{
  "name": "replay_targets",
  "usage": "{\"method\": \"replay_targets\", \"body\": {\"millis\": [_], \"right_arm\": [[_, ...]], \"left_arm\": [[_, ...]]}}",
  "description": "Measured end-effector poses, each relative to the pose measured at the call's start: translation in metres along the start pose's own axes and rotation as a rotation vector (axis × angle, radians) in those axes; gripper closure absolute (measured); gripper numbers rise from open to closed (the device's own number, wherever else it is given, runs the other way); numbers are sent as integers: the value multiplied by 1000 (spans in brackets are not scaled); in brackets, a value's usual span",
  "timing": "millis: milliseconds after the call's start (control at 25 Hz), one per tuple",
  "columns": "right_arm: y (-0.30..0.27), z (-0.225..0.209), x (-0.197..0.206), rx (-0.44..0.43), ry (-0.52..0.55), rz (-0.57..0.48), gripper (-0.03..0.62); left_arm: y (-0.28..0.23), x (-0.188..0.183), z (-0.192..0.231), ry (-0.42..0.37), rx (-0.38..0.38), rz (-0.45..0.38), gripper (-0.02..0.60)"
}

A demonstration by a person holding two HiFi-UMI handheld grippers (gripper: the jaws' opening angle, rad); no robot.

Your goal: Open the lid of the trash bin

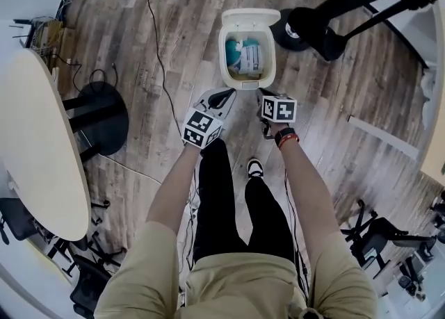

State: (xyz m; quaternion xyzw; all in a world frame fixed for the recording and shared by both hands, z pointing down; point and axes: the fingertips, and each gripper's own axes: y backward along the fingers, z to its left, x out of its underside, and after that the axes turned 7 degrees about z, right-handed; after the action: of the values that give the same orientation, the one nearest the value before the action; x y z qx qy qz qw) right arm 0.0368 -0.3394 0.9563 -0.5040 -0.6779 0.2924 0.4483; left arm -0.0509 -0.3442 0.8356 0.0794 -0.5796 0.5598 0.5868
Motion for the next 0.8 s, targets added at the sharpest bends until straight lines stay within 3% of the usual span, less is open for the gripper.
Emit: {"method": "replay_targets", "body": {"millis": [320,800], "right_arm": [[91,45,-17,-40,58,-46,580],[245,102,-42,-25,209,-146,580]], "left_arm": [[52,-56,-36,40,-34,-20,557],[139,-142,-112,14,-123,-68,557]]}}
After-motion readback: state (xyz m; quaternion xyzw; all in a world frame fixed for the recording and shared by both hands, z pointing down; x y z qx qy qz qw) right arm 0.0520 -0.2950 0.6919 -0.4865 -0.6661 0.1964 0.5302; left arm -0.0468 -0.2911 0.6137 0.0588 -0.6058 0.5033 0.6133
